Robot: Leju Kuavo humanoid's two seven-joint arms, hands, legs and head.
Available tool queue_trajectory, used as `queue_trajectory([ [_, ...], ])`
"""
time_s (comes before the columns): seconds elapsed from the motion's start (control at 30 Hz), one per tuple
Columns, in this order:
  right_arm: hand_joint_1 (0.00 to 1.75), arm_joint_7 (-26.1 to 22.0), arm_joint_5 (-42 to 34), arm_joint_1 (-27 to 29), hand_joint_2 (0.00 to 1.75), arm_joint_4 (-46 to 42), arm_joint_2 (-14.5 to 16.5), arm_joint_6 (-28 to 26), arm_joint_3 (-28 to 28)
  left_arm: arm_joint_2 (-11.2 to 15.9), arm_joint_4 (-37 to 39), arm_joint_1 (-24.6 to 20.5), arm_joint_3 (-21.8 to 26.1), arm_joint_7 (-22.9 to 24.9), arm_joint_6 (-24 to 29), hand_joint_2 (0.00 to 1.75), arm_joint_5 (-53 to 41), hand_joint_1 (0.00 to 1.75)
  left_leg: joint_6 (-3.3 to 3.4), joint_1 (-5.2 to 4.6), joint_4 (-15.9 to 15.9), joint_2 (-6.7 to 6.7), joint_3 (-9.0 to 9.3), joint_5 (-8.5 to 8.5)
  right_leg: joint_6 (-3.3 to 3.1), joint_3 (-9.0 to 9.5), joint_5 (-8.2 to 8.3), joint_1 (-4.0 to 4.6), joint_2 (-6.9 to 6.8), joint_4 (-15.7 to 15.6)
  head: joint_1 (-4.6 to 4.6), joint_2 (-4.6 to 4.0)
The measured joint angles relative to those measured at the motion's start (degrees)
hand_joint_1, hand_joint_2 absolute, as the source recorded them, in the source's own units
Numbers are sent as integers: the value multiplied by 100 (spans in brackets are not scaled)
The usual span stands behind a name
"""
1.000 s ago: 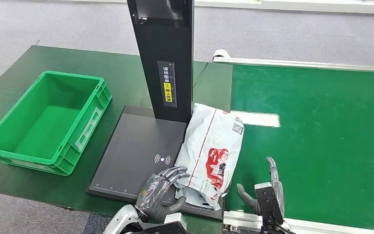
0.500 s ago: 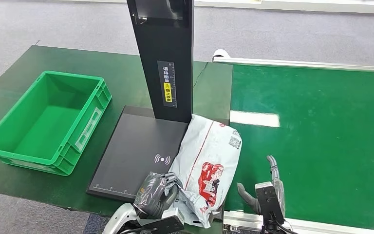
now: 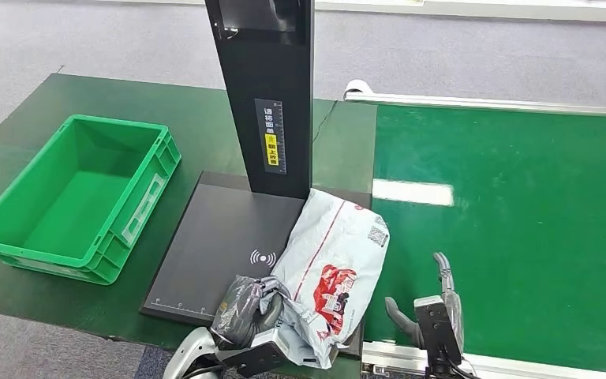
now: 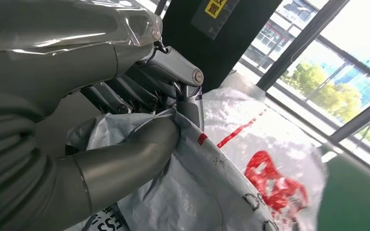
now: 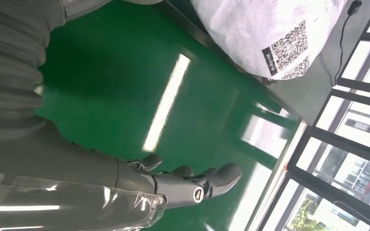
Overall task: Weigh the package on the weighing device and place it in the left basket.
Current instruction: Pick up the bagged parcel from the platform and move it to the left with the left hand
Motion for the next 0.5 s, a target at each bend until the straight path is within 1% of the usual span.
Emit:
queue_trajectory([
  [0.17,0,3,14,21,175,-18,11,1,-26,3,-235,35,92,-124,-143,175,286,175,0,0,0,0,0,0,0,1,0,0,0,0,0,0],
  [0.3,0,-3,17,32,175,-26,11,7,-33,29,-610,79,206,-346,-391,175,835,175,0,0,0,0,0,0,0,0,0,0,0,0,0,0],
  [0.4,0,-23,15,38,175,-29,11,40,-34,114,-1033,38,350,-392,-510,175,940,175,0,0,0,0,0,1,0,0,0,1,0,0,0,0],
  [0.5,0,-69,-35,26,175,-25,11,57,-32,273,-1443,-138,538,-417,-628,175,977,175,-1,1,-1,-1,1,3,0,1,0,2,0,0,1,0],
])
